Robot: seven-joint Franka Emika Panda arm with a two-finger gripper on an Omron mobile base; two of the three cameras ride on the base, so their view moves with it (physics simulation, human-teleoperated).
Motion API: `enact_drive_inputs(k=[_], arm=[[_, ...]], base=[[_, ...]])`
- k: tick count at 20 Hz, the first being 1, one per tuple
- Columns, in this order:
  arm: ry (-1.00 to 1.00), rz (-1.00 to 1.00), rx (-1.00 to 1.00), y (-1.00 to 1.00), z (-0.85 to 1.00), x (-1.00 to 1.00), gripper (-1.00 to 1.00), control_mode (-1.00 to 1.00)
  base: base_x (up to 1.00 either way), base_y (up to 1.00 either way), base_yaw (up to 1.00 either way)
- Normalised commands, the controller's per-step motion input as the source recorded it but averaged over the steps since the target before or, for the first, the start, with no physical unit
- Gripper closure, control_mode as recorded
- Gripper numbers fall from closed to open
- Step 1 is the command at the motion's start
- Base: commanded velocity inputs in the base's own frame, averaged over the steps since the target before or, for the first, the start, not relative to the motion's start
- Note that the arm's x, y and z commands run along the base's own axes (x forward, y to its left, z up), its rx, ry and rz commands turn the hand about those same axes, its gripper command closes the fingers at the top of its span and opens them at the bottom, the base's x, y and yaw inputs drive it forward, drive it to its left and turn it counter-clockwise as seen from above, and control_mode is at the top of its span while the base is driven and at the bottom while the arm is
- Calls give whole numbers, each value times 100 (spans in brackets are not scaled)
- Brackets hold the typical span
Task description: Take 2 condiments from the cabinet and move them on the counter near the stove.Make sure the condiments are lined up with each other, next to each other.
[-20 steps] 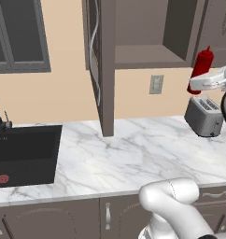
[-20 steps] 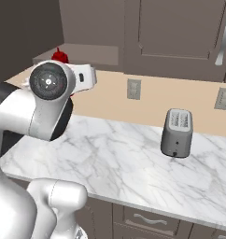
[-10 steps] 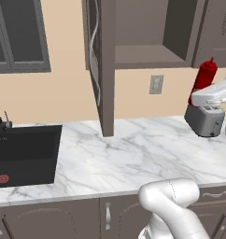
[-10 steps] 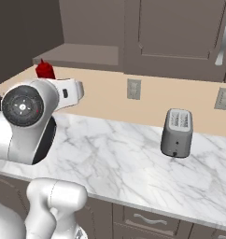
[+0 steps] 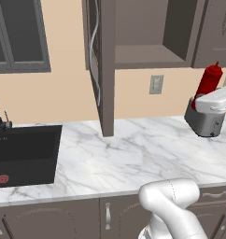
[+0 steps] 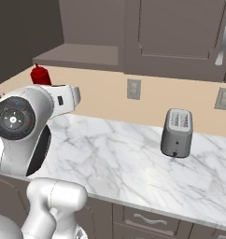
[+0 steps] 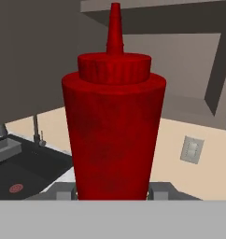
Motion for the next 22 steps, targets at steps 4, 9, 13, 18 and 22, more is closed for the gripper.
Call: enact_drive_inputs(k=[4, 9, 13, 18, 22], arm=[[0, 0, 0, 0, 0, 0, 100, -100], [0, 0, 0, 0, 0, 0, 100, 100], [0, 0, 0, 0, 0, 0, 100, 100], [0, 0, 0, 0, 0, 0, 100, 100], [0, 0, 0, 0, 0, 0, 100, 100]], base=[[0, 0, 0], [0, 0, 0], [-9, 0, 0], [-93, 0, 7], [-91, -12, 28]])
